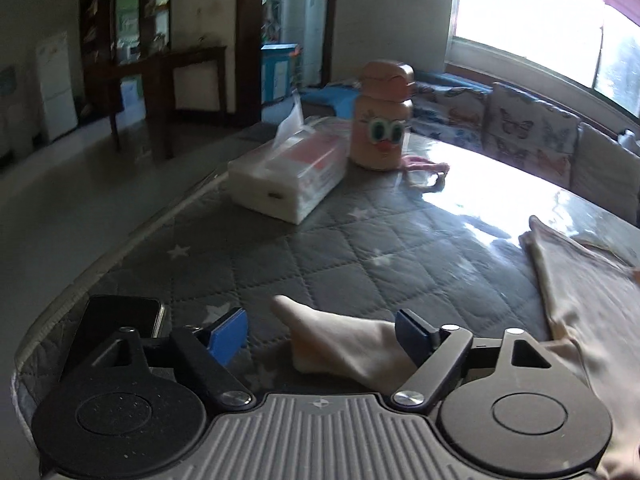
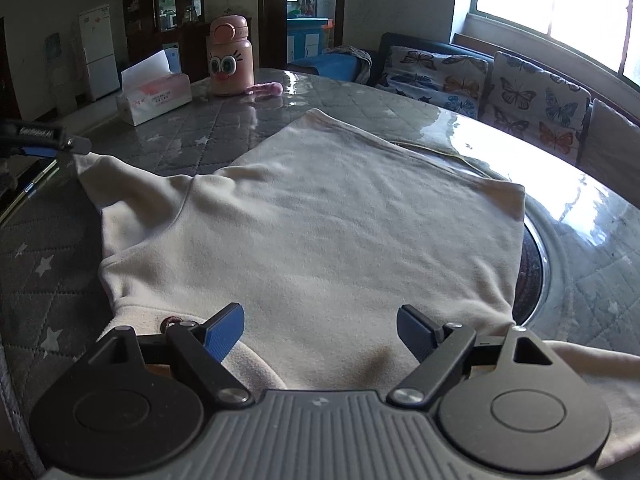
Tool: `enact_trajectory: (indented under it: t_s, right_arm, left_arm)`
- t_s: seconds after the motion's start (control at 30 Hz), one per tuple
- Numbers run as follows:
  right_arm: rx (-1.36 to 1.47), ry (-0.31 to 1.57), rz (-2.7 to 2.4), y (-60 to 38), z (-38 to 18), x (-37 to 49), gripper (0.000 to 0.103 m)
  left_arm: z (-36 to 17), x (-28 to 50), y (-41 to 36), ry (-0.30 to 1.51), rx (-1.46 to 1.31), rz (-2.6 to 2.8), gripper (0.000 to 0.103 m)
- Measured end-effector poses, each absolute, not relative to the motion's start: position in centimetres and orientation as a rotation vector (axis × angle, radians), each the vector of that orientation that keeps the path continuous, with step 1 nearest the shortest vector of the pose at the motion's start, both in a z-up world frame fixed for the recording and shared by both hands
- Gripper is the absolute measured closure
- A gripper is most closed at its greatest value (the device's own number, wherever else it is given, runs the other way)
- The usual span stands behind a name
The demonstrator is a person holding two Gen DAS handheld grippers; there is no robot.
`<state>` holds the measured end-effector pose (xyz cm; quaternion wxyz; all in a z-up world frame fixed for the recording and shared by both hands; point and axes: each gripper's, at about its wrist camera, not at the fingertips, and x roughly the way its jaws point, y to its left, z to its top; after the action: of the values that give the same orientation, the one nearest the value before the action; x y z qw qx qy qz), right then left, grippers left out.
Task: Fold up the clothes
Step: 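Grasp the other sleeve cuff with the left gripper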
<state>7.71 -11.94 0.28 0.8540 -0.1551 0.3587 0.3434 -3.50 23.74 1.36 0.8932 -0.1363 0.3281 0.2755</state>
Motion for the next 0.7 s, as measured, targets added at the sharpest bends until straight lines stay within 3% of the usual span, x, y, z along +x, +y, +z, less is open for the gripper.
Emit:
enact_trajectory:
  t_s: [0.07, 0.13, 0.2, 0.3, 0.7]
  right_arm:
    - [-0.323, 0.76, 0.72, -11.9, 0.2, 7.8, 0.017]
    - [-0.318, 0.764, 0.721, -12.0, 0.1, 7.9, 0.018]
    - [-0.315, 0.767, 0.722, -12.0, 0.1, 7.9, 0.017]
    - [-0.307, 0.772, 0.723, -12.0, 0.0, 8.0, 0.017]
    - [-0.287, 0.781, 0.721, -12.2, -0.1, 8.1, 0.017]
  left_arm:
    - [1.0, -3.1, 24.4, 0.694, -0.304, 0.583, 0.035]
    - [0.7, -2.8, 24.9, 0.71, -0.325, 0.587, 0.055]
    - [0.5, -2.6, 25.3, 0.716, -0.345, 0.587, 0.081]
    - [0.8, -2.3, 25.5, 0.701, -0.339, 0.576, 0.093]
    - [6.1, -1.9, 23.2, 0.446, -0.175, 0.41, 0.097]
